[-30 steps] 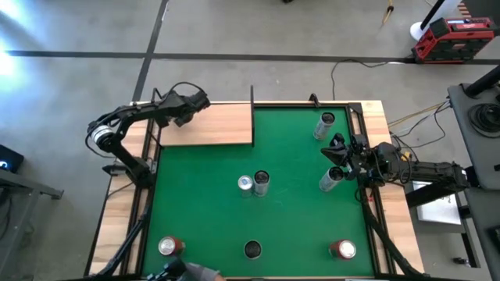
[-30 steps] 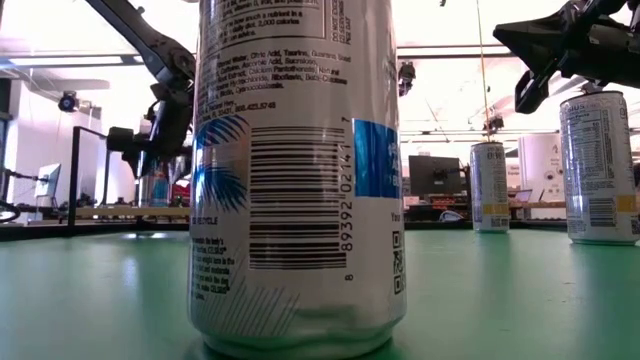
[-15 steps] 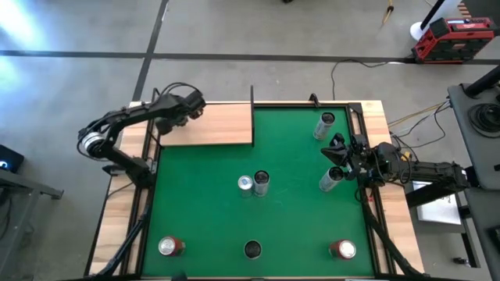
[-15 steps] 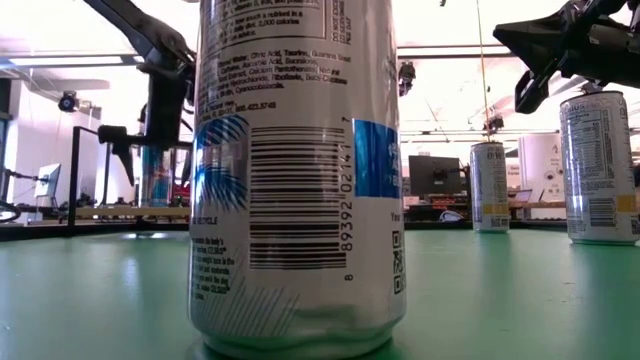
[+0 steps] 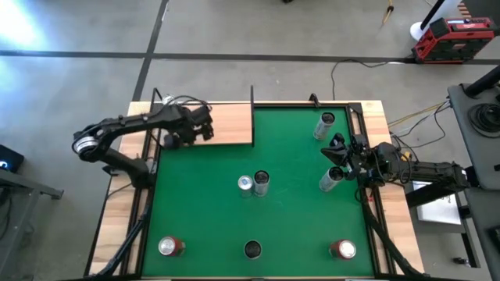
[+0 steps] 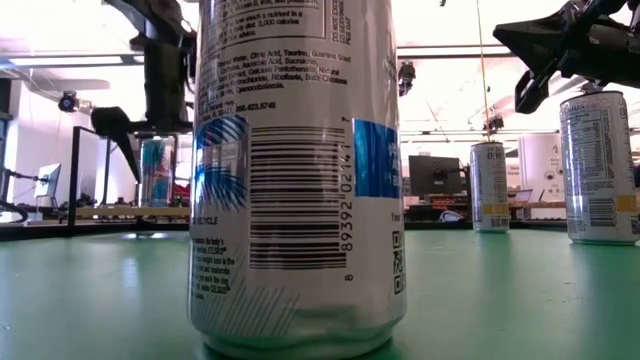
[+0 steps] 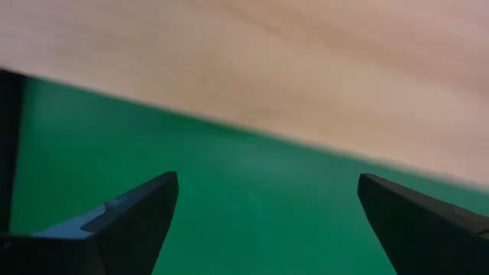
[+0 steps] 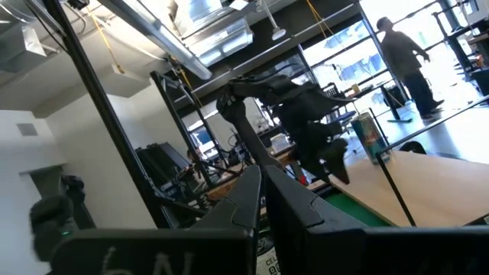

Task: Place canned beverage on shelf
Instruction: Put the left red soda can on the shelf

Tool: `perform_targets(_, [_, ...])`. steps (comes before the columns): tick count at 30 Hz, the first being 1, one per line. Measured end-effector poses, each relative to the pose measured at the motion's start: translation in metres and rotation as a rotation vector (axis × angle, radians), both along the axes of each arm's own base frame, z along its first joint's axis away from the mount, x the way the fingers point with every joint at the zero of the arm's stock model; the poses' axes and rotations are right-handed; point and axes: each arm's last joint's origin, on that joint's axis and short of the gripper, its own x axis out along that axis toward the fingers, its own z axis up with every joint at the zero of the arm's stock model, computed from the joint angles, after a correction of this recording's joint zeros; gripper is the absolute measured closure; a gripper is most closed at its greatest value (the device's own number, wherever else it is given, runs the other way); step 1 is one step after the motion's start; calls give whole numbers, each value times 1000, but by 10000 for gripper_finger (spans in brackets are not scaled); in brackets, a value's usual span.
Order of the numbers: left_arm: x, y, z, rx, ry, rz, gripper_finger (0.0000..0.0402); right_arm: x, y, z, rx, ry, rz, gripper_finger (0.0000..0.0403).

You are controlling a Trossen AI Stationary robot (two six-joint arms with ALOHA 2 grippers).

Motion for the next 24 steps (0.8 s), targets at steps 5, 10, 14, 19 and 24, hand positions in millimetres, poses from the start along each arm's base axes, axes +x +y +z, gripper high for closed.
perform_targets(5, [10,-42,10,4,-46,-87,13,0,0,0,0,0,0,390])
perform_targets(10, [13,-87,16,18,-80,-85,13,0,0,0,0,0,0,390])
perform_targets(14, [10,-123,18,-4,-101,-98,13,0,0,0,0,0,0,390])
perform_targets(19, [1,-163,18,-38,-88,-46,13,0,0,0,0,0,0,390])
perform_targets(24, [-6,-200,22,-94,-107,-29,13,0,0,0,0,0,0,390])
